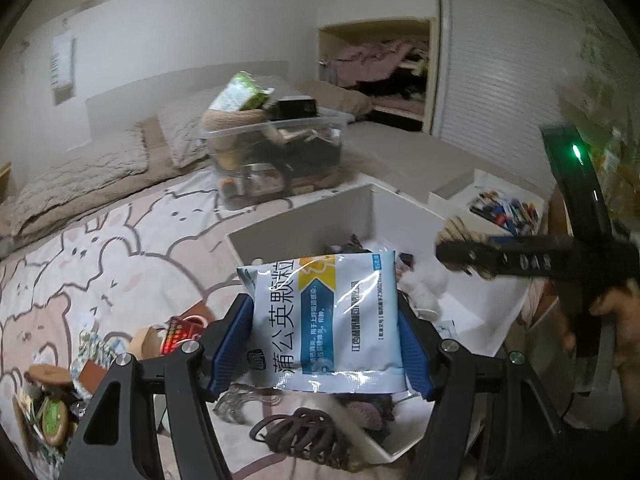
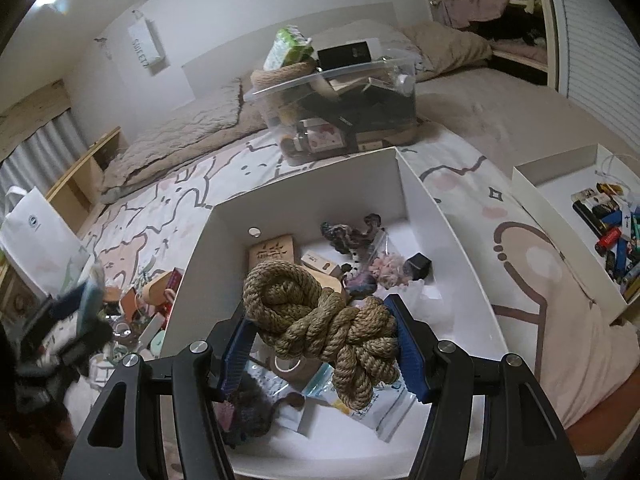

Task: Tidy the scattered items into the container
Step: 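Lift the sachet with the left tool while the right tool carries the rope over the white box, then open the right tool to drop the jute rope into the white box, then lower the sachet into the white box and open the left tool, then withdraw both tools from the white box back toward the scattered items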

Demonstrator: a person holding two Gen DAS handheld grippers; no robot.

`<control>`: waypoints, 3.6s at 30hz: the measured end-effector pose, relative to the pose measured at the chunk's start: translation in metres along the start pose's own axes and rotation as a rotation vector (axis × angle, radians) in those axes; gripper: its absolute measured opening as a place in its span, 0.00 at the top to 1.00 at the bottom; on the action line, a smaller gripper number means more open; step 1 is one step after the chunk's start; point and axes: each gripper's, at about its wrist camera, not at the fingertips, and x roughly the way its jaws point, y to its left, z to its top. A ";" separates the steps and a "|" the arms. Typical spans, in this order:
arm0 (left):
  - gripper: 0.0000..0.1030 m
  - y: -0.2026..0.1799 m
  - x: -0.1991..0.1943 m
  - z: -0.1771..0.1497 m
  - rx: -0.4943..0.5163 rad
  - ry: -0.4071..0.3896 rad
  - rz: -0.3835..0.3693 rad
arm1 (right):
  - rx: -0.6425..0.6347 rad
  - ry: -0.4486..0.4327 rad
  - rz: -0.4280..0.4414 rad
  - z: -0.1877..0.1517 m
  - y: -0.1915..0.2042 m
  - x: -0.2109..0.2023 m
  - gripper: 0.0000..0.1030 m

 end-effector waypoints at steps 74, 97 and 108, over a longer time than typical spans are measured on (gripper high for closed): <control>0.32 -0.001 0.175 0.053 -0.077 0.351 -0.034 | -0.110 -0.004 0.023 0.044 -0.026 0.018 0.07; 0.03 0.009 0.166 0.045 -0.156 0.379 0.064 | -0.118 -0.002 0.032 0.034 -0.032 0.015 0.07; 0.03 0.015 0.133 0.039 -0.200 0.321 0.032 | -0.185 -0.022 -0.080 0.029 -0.015 0.009 0.00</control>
